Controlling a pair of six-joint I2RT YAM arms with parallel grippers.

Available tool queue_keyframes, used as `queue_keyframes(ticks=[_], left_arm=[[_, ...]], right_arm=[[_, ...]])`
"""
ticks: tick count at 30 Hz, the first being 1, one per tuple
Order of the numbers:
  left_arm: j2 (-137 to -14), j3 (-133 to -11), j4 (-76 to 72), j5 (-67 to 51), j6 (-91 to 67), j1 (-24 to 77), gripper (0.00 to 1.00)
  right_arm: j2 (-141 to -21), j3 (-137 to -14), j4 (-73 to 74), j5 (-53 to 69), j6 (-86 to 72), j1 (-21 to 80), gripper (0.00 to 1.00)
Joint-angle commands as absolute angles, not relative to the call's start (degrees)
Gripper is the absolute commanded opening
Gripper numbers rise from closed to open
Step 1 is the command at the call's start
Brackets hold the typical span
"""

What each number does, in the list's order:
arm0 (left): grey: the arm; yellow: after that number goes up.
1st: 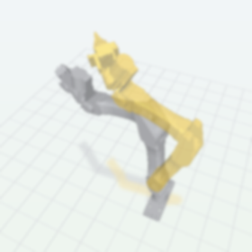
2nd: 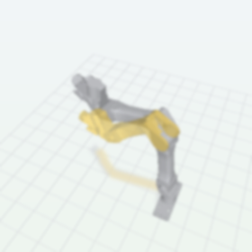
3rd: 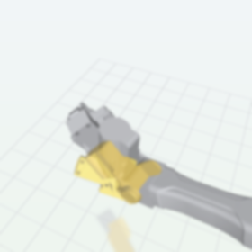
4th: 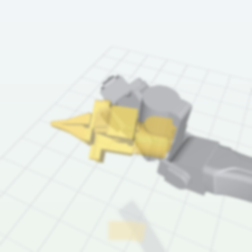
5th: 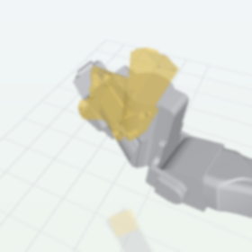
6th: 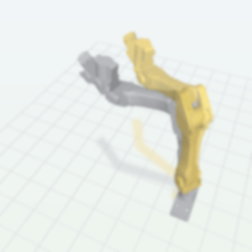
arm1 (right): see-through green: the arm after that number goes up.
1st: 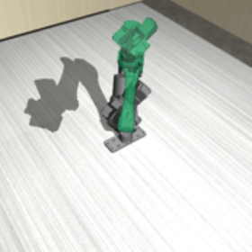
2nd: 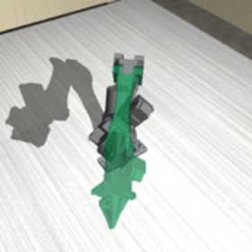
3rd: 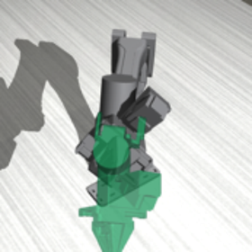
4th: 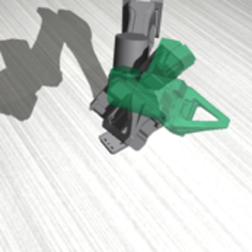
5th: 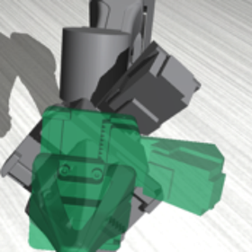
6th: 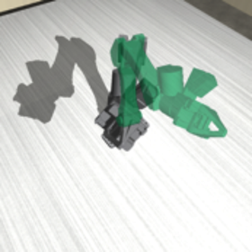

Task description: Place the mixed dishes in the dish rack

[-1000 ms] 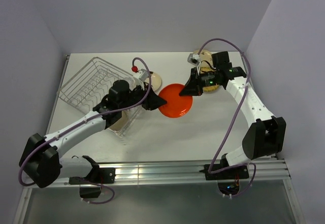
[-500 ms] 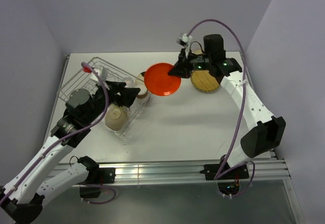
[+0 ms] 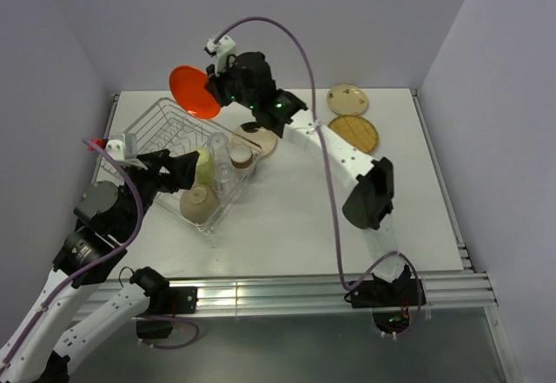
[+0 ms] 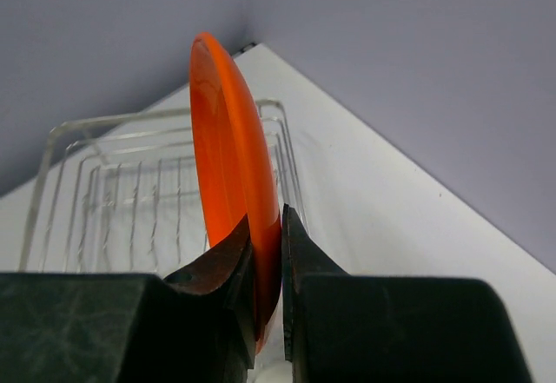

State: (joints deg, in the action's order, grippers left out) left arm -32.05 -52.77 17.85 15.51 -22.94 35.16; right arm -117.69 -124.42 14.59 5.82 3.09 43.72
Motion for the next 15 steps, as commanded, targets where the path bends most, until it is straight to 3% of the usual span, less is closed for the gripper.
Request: queue_keyframes(ticks=[1, 15], left_arm=[[-30.9, -54.0, 20.6, 21.2, -20.7, 35.0, 0.86], [-29.4, -54.7, 24.2, 25.7, -19.0, 35.0, 0.88]], right_arm=[[-123.8, -132.4, 2.8, -6.5, 3.8, 45.6, 0.0], [-138.3, -136.0, -12.9, -13.3, 8.5, 50.2, 0.0]])
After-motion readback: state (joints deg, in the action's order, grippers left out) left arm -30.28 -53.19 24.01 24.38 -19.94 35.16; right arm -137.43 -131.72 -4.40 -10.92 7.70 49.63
